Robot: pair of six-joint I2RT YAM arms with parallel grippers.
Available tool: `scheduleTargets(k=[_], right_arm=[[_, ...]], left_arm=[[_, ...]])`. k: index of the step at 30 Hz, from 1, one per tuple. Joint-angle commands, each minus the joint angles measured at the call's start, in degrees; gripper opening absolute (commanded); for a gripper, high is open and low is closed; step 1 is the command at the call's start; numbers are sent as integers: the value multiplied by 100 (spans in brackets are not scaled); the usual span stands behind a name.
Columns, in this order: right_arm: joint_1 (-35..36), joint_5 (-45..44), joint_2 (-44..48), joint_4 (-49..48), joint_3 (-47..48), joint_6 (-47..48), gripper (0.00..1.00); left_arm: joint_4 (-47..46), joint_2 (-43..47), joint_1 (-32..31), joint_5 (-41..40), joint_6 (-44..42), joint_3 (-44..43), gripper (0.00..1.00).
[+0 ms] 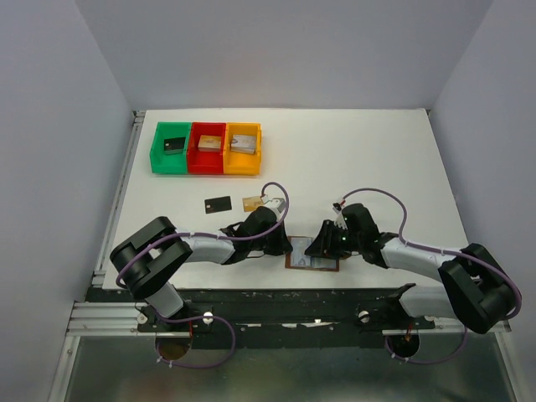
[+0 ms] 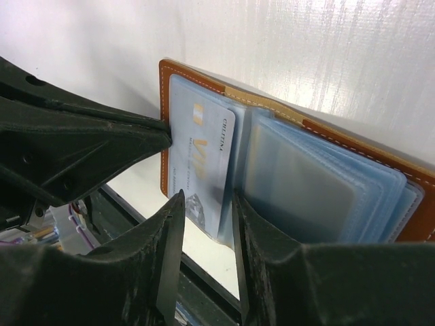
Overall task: Take the credit cards out of the card holder
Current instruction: Remove the credit card from the card holder.
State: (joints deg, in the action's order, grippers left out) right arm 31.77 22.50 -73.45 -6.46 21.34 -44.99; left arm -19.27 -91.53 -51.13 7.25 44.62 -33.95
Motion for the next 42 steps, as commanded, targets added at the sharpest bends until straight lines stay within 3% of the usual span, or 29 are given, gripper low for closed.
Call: scheduleTargets(k=[1,16,42], right_arm=[[-30,43,59,-170,-218,114,42],[-39,870,6,-1234,-456,280,41],[-74,633,-477,-1472,-719,263,45]], left_arm=[[318,-155,-28,-162,-94,170,9],[160,-181,-28,-92,-76,231,9],[81,56,-37,-276,82,583,7]])
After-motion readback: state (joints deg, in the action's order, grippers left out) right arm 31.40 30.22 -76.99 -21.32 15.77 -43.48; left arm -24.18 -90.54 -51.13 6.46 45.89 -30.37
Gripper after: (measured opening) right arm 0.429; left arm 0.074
